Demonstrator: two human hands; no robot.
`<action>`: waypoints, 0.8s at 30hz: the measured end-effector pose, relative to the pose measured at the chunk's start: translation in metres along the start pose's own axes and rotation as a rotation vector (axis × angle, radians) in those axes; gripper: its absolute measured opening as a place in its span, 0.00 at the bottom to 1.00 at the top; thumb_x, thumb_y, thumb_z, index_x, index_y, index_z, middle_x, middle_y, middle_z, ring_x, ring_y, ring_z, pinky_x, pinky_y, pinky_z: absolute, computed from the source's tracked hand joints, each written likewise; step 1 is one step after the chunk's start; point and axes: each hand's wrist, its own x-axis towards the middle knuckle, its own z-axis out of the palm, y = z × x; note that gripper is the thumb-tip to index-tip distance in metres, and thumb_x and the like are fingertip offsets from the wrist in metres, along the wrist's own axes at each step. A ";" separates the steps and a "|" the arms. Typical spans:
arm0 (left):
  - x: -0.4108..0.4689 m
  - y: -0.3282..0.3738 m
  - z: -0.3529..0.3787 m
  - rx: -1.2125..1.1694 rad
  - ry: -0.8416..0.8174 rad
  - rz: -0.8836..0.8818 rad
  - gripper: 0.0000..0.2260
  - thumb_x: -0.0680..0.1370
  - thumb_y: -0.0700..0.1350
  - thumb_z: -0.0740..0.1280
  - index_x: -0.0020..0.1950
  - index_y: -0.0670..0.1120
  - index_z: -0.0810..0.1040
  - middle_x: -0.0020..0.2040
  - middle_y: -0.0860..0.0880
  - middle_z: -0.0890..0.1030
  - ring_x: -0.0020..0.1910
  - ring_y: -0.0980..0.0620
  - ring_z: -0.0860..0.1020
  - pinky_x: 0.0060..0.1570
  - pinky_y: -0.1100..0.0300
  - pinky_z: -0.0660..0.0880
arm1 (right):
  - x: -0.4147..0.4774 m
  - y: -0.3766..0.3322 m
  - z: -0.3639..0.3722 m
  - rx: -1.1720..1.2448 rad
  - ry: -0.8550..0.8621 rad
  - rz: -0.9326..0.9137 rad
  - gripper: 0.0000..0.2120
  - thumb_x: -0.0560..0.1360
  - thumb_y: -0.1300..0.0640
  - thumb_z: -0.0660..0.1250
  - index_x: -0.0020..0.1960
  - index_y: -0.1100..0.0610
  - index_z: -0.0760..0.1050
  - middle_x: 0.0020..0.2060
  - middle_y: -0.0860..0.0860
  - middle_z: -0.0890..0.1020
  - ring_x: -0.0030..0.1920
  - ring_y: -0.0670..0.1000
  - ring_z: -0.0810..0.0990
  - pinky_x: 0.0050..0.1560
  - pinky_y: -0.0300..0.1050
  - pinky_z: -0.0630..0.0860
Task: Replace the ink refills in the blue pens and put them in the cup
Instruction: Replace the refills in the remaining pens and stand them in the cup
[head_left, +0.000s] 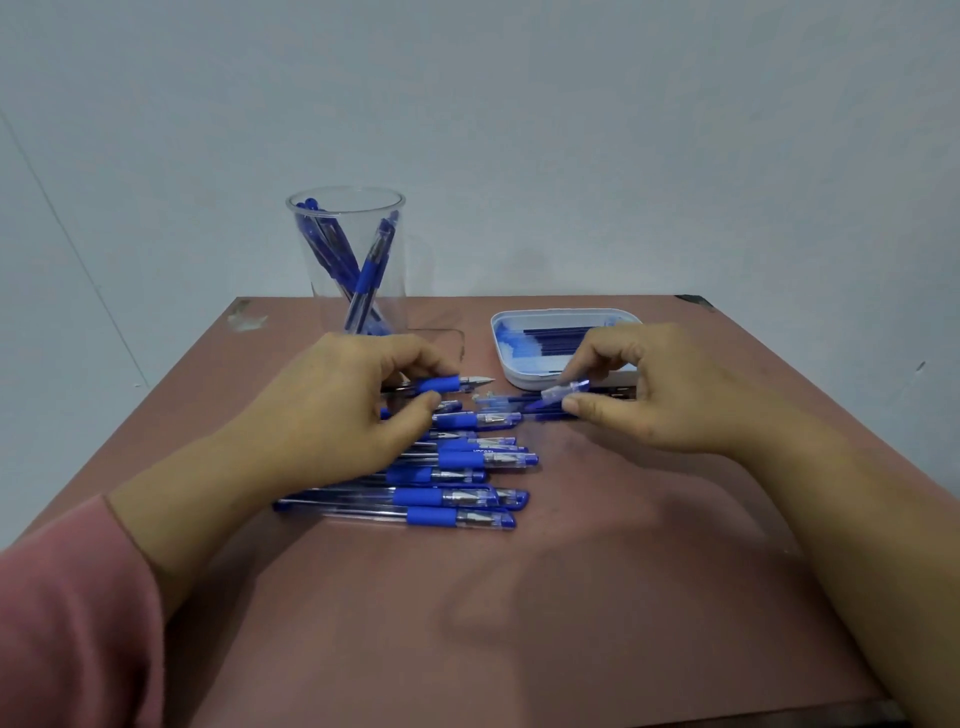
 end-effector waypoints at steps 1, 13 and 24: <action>0.000 0.000 0.000 0.013 -0.007 0.018 0.11 0.75 0.46 0.68 0.55 0.57 0.80 0.45 0.62 0.81 0.44 0.61 0.79 0.45 0.59 0.79 | 0.000 0.002 0.001 -0.006 -0.050 0.014 0.04 0.71 0.56 0.73 0.45 0.49 0.81 0.40 0.40 0.82 0.46 0.41 0.79 0.49 0.35 0.75; 0.003 -0.006 0.003 0.020 -0.018 0.106 0.14 0.74 0.59 0.62 0.59 0.67 0.77 0.45 0.68 0.79 0.46 0.65 0.78 0.44 0.66 0.76 | 0.001 0.007 0.013 -0.042 -0.156 0.000 0.08 0.70 0.46 0.72 0.49 0.43 0.81 0.41 0.39 0.79 0.46 0.42 0.78 0.47 0.43 0.77; 0.001 -0.001 0.005 -0.014 0.008 0.168 0.13 0.76 0.54 0.65 0.60 0.59 0.80 0.45 0.69 0.79 0.46 0.67 0.78 0.45 0.72 0.73 | 0.009 -0.014 0.042 0.101 0.135 -0.096 0.08 0.76 0.44 0.65 0.45 0.45 0.80 0.37 0.42 0.79 0.41 0.47 0.78 0.41 0.43 0.74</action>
